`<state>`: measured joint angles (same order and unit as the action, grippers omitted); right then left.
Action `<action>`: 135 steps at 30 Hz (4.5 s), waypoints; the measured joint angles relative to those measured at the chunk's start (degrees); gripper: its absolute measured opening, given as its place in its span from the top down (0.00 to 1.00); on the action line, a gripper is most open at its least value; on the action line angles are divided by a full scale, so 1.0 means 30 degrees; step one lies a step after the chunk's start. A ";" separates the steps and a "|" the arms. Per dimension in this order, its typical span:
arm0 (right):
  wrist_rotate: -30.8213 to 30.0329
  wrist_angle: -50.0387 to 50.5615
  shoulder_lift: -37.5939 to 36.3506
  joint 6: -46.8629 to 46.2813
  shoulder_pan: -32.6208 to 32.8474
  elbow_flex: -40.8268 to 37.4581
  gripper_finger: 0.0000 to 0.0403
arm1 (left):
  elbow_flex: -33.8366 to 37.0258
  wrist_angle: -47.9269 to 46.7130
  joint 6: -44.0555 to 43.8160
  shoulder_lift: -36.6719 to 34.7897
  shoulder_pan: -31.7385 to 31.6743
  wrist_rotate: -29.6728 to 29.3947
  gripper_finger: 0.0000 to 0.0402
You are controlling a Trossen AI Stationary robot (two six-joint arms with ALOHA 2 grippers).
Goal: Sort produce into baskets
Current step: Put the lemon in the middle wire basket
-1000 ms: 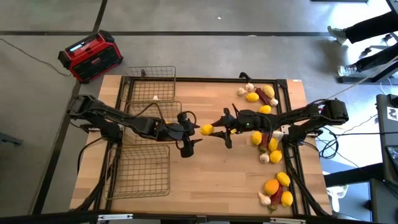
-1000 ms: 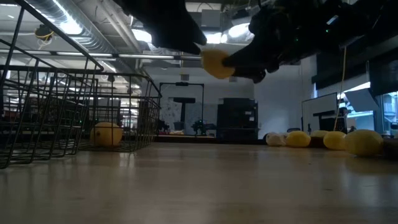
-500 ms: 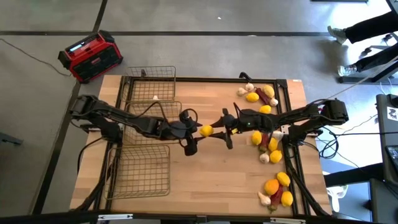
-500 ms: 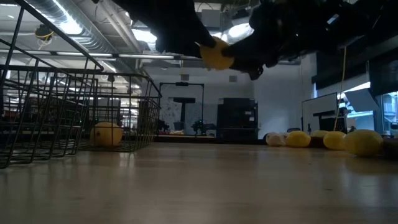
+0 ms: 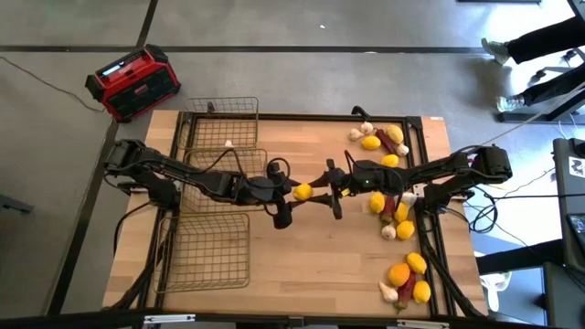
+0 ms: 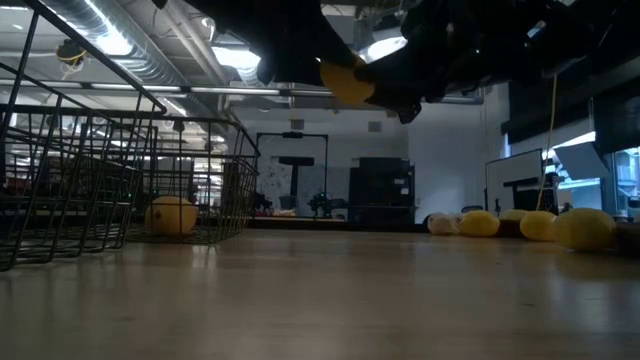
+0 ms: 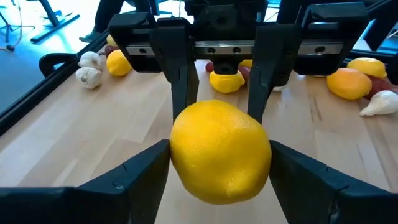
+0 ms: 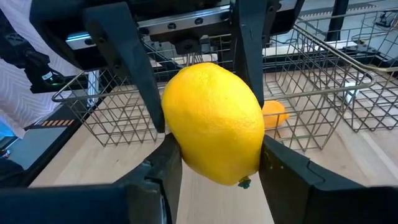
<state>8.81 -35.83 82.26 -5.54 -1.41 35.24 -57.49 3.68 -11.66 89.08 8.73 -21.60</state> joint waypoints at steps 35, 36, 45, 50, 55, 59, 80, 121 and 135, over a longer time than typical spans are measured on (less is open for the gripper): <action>-0.0085 0.0118 0.0000 -0.0073 -0.0022 0.0000 0.28 | -0.0007 -0.1866 -0.0061 -0.1390 0.0007 -0.0090 0.51; -0.0085 0.0179 0.0000 -0.0078 -0.0022 0.0000 0.28 | -0.0007 -0.2112 -0.0134 -0.1675 0.0007 -0.0243 0.51; -0.0085 0.0538 0.0007 -0.0069 -0.0022 -0.0004 0.28 | -0.0007 -0.5196 -0.1146 -0.4500 0.0007 -0.1136 0.52; -0.0077 0.0608 0.0004 -0.0066 -0.0022 -0.0007 0.28 | -0.0015 -0.7721 -0.2529 -0.5914 0.0007 -0.1988 0.52; -0.0077 0.0618 0.0007 -0.0066 -0.0022 -0.0007 0.28 | -0.0015 -1.0724 -0.4196 -0.7026 0.0007 -0.2962 0.52; -0.0077 0.0619 0.0007 -0.0066 -0.0022 -0.0007 0.28 | -0.0015 -1.2834 -0.5732 -0.7486 0.0007 -0.3837 0.52; -0.0070 0.0634 0.0007 -0.0058 -0.0022 -0.0007 0.28 | -0.0015 -2.0713 -1.4514 -0.7431 -0.0838 -0.5495 0.48; -0.0252 0.0576 0.0007 -0.0058 -0.0022 -0.0015 0.28 | 0.7203 -1.7046 -2.0079 -0.7184 -0.1606 -0.2339 0.47; -0.0259 0.0568 0.0007 -0.0058 -0.0022 -0.0015 0.28 | 0.8189 -1.4985 -1.8626 -0.7118 -0.2463 -0.1802 0.47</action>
<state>8.03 -34.13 82.28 -5.72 -1.48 35.20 -32.93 -41.28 -67.54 67.72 1.34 -27.01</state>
